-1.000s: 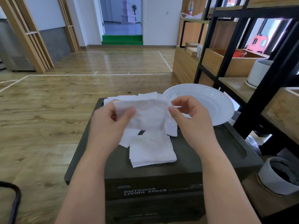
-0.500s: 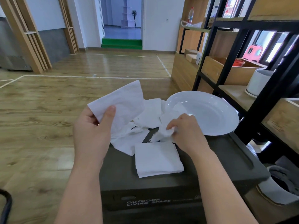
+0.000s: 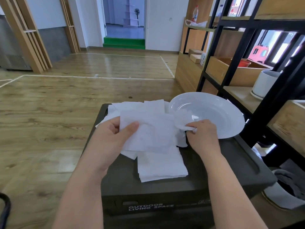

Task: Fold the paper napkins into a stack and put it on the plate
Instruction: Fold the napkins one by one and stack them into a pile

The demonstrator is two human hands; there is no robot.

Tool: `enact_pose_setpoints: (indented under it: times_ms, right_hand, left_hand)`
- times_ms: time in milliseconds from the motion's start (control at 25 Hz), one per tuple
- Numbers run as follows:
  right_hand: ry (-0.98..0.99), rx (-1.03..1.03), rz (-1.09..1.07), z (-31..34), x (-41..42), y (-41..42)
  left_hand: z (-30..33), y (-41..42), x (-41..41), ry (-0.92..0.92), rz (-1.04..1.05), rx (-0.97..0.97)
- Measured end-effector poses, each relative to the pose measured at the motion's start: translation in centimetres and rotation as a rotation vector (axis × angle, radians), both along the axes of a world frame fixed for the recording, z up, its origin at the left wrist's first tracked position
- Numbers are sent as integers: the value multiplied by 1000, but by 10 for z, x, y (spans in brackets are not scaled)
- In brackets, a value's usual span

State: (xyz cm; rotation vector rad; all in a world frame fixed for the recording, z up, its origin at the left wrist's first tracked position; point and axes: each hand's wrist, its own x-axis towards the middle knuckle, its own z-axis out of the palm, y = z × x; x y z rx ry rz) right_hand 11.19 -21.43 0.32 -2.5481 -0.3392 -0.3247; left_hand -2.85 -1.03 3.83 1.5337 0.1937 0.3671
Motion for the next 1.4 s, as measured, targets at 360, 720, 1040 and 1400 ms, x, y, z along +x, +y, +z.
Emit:
enact_pose_setpoints:
  times_ms: [360, 720, 1040, 1400]
  right_hand:
    - [343, 636, 202, 31, -49, 5]
    - [461, 431, 69, 9, -54, -1]
    - [417, 206, -5, -2, -51, -4]
    - [-58, 267, -122, -1, -43, -4]
  left_hand:
    - [-6, -24, 10, 90, -49, -36]
    - [-30, -30, 18, 428, 362, 431]
    - [-36, -35, 22, 613, 324, 665]
    - [-35, -32, 22, 569, 418, 702]
